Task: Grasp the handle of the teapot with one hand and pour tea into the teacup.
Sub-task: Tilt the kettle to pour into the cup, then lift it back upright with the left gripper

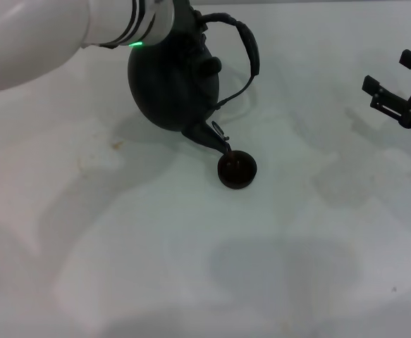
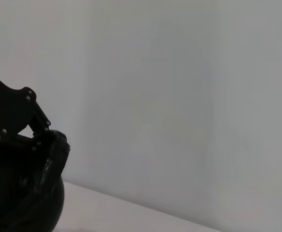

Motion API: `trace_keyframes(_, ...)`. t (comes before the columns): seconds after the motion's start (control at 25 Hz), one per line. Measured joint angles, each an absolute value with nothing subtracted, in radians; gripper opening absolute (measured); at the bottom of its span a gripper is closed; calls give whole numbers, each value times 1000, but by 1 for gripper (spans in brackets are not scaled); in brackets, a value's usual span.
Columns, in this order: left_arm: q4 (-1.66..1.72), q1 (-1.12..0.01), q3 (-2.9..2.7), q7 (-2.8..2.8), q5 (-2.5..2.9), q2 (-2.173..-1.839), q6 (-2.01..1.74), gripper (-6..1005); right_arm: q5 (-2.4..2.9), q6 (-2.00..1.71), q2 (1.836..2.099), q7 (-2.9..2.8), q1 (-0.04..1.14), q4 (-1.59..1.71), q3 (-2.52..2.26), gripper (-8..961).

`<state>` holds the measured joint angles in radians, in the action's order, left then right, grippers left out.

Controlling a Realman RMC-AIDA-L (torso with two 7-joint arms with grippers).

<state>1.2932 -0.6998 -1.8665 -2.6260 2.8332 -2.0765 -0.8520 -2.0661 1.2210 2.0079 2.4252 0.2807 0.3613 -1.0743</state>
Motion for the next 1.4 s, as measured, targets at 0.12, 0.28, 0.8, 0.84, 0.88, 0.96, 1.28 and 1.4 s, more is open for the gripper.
trace_keyframes(0.12, 1291, -705, -1871, -2626, 2833, -2077, -853, 118, -2066, 1221, 2008, 2425, 281, 356, -1074, 860)
trace_keyframes(0.28, 1285, -714, -1882, -2620, 2833, -2078, -862, 118, -2066, 1221, 2008, 2425, 283, 353, -1074, 860)
trace_keyframes(0.8, 1275, -728, -1888, -2615, 2833, -2079, -867, 117, -2066, 1220, 2008, 2426, 284, 353, -1074, 860)
trace_keyframes(0.84, 1274, -729, -1889, -2615, 2833, -2079, -867, 117, -2066, 1219, 2007, 2427, 285, 353, -1074, 860)
trace_keyframes(0.88, 1271, -731, -1889, -2615, 2833, -2079, -867, 117, -2066, 1219, 2007, 2427, 285, 353, -1074, 860)
trace_keyframes(0.96, 1267, -733, -1890, -2614, 2833, -2079, -867, 117, -2066, 1218, 2007, 2428, 286, 353, -1074, 860)
trace_keyframes(1.28, 1248, -746, -1890, -2614, 2833, -2079, -867, 117, -2066, 1213, 2006, 2430, 285, 353, -1074, 860)
trace_keyframes(1.4, 1248, -747, -1890, -2614, 2833, -2079, -867, 116, -2066, 1211, 2006, 2430, 285, 353, -1074, 860)
